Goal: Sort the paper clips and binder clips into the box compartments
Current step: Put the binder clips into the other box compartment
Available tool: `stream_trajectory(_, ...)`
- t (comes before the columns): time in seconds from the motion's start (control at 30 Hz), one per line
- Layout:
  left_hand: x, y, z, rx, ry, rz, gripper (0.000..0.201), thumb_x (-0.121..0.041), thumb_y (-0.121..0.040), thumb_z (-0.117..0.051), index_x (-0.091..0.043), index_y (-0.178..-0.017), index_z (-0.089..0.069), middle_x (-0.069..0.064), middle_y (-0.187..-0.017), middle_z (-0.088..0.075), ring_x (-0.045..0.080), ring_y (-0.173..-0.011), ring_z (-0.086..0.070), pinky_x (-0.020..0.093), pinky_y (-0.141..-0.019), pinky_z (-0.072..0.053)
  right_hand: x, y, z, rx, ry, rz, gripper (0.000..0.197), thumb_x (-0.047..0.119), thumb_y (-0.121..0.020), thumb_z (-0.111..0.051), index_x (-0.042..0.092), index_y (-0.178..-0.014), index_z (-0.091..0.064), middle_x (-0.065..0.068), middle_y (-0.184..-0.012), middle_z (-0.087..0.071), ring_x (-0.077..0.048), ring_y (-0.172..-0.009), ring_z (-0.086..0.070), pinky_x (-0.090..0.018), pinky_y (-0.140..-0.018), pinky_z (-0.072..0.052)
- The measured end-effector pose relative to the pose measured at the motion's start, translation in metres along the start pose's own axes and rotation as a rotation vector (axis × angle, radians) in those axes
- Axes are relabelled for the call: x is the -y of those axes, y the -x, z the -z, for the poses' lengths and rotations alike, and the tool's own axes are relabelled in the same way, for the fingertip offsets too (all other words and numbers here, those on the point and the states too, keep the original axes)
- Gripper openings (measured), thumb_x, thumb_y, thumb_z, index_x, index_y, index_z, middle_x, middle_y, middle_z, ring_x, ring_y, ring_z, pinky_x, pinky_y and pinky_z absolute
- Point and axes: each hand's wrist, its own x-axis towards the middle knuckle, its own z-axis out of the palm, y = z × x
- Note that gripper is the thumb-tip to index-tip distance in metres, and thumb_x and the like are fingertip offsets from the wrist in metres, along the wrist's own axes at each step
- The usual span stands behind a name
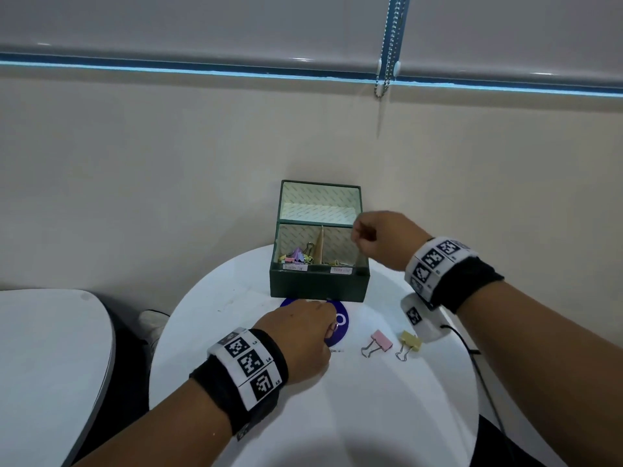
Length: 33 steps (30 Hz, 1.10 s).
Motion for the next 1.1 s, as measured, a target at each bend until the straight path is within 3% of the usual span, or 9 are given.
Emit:
stream_trajectory(0.2, 0.002, -0.002, 0.000, -0.035, 0.025, -0.016, 0.017, -0.025, -0.093, -0.057, -0.028, -0.093, -0.040, -0.009, -0.102, -0.049, 0.011, -0.097, -0.047, 0.023, -0.083, -0.045, 0.001, -0.005, 0.000, -0.007, 0.071, -0.029, 0.022, 0.016, -0.097, -0.055, 0.028, -0.105, -0.072, 0.007, -0.101, -0.067, -0.011, -0.087, -0.067, -0.021, -0.075, -0.051)
stream_trajectory(0.33, 0.015, -0.007, 0.017, -0.093, 0.190, 0.000, 0.011, -0.015, -0.093, -0.051, -0.026, -0.090, -0.048, -0.007, -0.095, -0.055, 0.013, -0.089, -0.052, 0.024, -0.073, -0.047, -0.016, 0.038, -0.010, 0.305, 0.207, -0.007, 0.016, 0.027, -0.095, -0.061, 0.034, -0.109, -0.067, 0.012, -0.103, -0.065, -0.004, -0.088, -0.062, -0.026, -0.088, -0.054)
stream_trajectory(0.4, 0.026, -0.015, 0.035, -0.188, 0.312, 0.041, 0.015, -0.009, -0.094, -0.047, -0.023, -0.088, -0.049, -0.004, -0.089, -0.055, 0.016, -0.080, -0.054, 0.025, -0.065, -0.043, -0.033, 0.061, -0.015, 0.454, 0.270, -0.054, 0.031, 0.036, -0.088, -0.068, 0.038, -0.119, -0.062, 0.016, -0.107, -0.060, -0.002, -0.089, -0.059, -0.023, -0.087, -0.051)
stream_trajectory(0.53, 0.041, -0.051, 0.075, -0.418, 0.404, 0.124, 0.012, -0.006, -0.094, -0.048, -0.016, -0.094, -0.054, -0.003, -0.090, -0.056, 0.007, -0.074, -0.053, 0.020, -0.061, -0.038, -0.061, 0.089, -0.028, 0.554, 0.315, -0.125, 0.051, 0.044, -0.077, -0.077, 0.040, -0.123, -0.055, 0.016, -0.115, -0.054, -0.008, -0.097, -0.058, -0.020, -0.082, -0.045)
stream_trajectory(0.63, 0.053, -0.081, 0.087, -0.398, 0.412, 0.219, 0.018, -0.006, -0.092, -0.046, -0.018, -0.098, -0.057, 0.000, -0.100, -0.061, 0.016, -0.088, -0.058, 0.024, -0.071, -0.043, -0.070, 0.096, -0.037, 0.525, 0.299, -0.126, 0.029, 0.039, -0.076, -0.077, 0.041, -0.096, -0.056, 0.015, -0.103, -0.055, -0.005, -0.089, -0.058, -0.017, -0.071, -0.042)
stream_trajectory(0.77, 0.068, -0.097, 0.087, -0.279, 0.251, 0.267, 0.028, -0.008, -0.093, -0.050, -0.017, -0.118, -0.058, 0.001, -0.118, -0.061, 0.017, -0.100, -0.055, 0.025, -0.084, -0.041, -0.079, 0.098, -0.035, 0.468, 0.210, -0.142, 0.026, 0.028, -0.073, -0.076, 0.031, -0.071, -0.050, 0.012, -0.079, -0.058, -0.003, -0.066, -0.051, -0.014, -0.055, -0.035)
stream_trajectory(0.87, 0.073, -0.099, 0.083, -0.269, 0.156, 0.230, 0.037, -0.029, -0.093, -0.064, -0.022, -0.128, -0.055, -0.002, -0.124, -0.059, 0.016, -0.103, -0.057, 0.027, -0.088, -0.045, -0.084, 0.095, -0.028, 0.415, 0.144, -0.144, 0.028, 0.017, -0.077, -0.071, 0.027, -0.063, -0.049, 0.010, -0.067, -0.058, -0.002, -0.060, -0.051, -0.014, -0.056, -0.038)
stream_trajectory(1.0, 0.074, -0.090, 0.077, -0.393, 0.086, 0.124, 0.045, -0.045, -0.087, -0.070, -0.028, -0.128, -0.057, -0.004, -0.133, -0.045, 0.015, -0.108, -0.056, 0.033, -0.099, -0.047, -0.066, 0.086, -0.009, 0.319, -0.166, -0.171, 0.021, 0.001, -0.085, -0.059, 0.011, -0.069, -0.050, -0.003, -0.079, -0.076, -0.015, -0.072, -0.075, -0.033, -0.061, -0.058)
stream_trajectory(1.1, 0.072, -0.084, 0.070, -0.403, 0.020, 0.150, 0.048, -0.047, -0.086, -0.070, -0.026, -0.128, -0.058, 0.000, -0.136, -0.040, 0.019, -0.119, -0.049, 0.034, -0.101, -0.045, -0.038, 0.062, 0.000, 0.141, -0.158, -0.073, 0.022, 0.011, -0.088, -0.066, 0.015, -0.074, -0.050, 0.003, -0.071, -0.067, -0.004, -0.058, -0.062, -0.024, -0.058, -0.048)
